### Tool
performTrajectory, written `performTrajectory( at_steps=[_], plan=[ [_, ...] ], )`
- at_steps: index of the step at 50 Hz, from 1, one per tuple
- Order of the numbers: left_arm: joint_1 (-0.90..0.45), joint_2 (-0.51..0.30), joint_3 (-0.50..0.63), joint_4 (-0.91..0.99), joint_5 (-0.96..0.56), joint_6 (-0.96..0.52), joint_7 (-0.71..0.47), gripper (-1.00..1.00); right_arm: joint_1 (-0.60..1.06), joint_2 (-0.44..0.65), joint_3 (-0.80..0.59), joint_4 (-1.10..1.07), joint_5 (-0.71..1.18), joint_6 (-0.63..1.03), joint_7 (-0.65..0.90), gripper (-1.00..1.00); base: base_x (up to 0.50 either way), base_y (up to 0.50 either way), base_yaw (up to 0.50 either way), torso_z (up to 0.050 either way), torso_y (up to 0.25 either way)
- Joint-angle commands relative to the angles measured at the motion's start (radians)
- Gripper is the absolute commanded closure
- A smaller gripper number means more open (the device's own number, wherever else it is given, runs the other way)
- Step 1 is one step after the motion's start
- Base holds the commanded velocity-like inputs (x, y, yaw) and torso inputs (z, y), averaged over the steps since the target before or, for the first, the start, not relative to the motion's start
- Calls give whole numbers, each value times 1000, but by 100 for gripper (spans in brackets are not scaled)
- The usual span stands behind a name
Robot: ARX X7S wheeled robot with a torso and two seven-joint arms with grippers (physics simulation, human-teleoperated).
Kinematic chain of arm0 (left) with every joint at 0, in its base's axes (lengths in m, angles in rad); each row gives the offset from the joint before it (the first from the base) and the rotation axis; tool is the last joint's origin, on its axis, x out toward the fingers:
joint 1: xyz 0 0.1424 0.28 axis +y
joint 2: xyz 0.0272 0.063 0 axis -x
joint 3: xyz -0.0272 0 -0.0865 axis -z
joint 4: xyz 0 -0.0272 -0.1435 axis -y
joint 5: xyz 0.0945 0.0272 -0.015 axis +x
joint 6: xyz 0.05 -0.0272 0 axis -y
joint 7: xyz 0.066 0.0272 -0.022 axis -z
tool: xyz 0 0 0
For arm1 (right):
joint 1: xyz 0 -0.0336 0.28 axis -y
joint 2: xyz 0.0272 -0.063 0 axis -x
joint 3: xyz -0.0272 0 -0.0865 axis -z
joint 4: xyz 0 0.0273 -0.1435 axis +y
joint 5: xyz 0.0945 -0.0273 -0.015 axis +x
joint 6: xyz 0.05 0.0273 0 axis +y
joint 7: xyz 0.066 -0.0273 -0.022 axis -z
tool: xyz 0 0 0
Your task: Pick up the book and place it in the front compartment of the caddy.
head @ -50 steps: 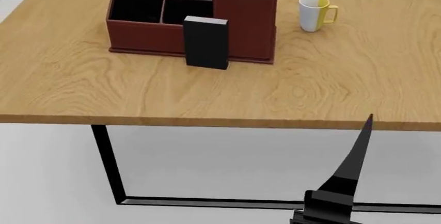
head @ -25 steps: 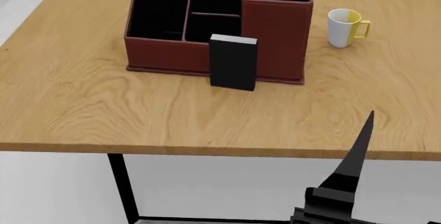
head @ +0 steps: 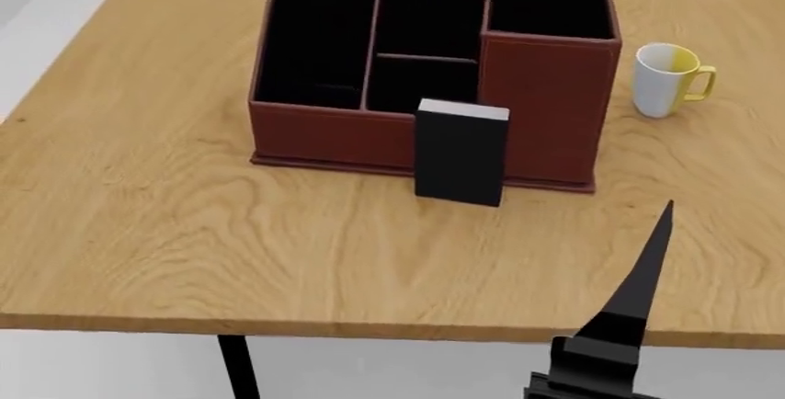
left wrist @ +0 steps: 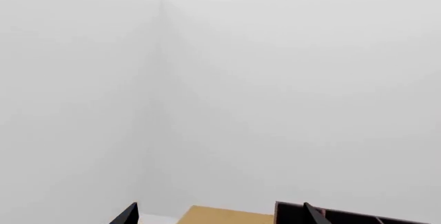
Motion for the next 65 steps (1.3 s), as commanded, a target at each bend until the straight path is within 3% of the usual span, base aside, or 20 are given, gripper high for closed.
performTrajectory(
  at_steps=[1, 13, 21, 42, 65],
  plan=[
    [6, -7, 2, 0, 7, 5, 0, -100, 29, 30, -61, 0, -24, -39, 0, -100, 285, 164, 0, 0, 0],
    [58, 2, -56, 0, 2, -8, 0, -100, -11, 39, -29, 0, -30, -54, 0, -100, 288, 82, 0, 0, 2],
    [48, -3, -41, 0, 7, -2, 0, -100, -86, -1, 88, 0, -5, 2, 0, -100, 297, 0, 0, 0, 1],
    [-17, -2, 14, 0, -2, 5, 0, -100, 14, -2, 3, 0, 12, 1, 0, -100, 317, 20, 0, 0, 1],
    [-71, -3, 63, 0, -4, 10, 0, -100, -5, -27, 67, 0, 40, 44, 0, -100, 317, 53, 0, 0, 1]
  ],
)
